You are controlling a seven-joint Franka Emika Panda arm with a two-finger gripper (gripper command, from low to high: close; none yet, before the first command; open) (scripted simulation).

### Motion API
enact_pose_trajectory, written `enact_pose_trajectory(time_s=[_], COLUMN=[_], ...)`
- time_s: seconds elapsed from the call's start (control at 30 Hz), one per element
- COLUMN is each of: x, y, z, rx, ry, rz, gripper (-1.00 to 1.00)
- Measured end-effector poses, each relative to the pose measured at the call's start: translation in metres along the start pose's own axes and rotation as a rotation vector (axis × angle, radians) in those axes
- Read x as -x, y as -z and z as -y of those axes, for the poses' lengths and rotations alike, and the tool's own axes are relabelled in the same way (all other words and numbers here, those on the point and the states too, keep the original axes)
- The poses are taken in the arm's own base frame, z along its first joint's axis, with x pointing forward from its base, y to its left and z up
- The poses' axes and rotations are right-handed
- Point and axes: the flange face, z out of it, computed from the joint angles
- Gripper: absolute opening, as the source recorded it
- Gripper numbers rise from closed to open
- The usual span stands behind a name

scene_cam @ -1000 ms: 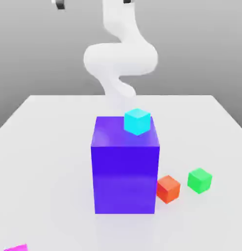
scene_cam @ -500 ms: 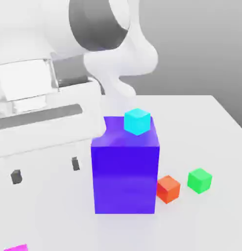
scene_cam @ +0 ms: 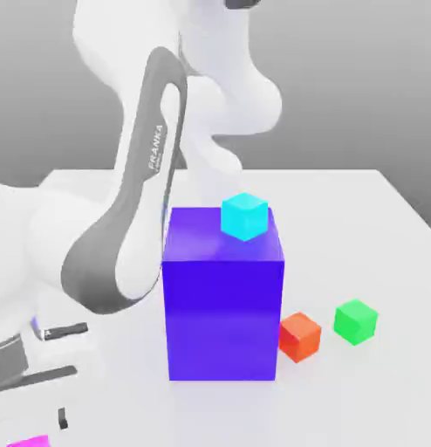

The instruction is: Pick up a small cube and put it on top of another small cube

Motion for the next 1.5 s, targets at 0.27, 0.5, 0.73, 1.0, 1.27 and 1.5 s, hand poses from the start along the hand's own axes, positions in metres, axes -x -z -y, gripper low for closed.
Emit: enact_pose_trajectory(time_s=[0.27,0.5,0.73,1.0,1.27,1.5], x=[0.001,0.041,0.162,0.352,0.449,0.451], y=[-0.014,0.037,0.049,0.081,0.071,0.035], z=[-0.001,0.070,0.208,0.305,0.301,0.299], rx=[0.001,-0.040,-0.075,-0.044,0.001,0.001], ry=[0.001,0.069,0.284,0.640,0.813,0.816], rz=[0.003,0.053,0.122,0.096,0.004,0.002], gripper=[-1.00,-1.00,-1.00,-1.00,-1.00,1.00])
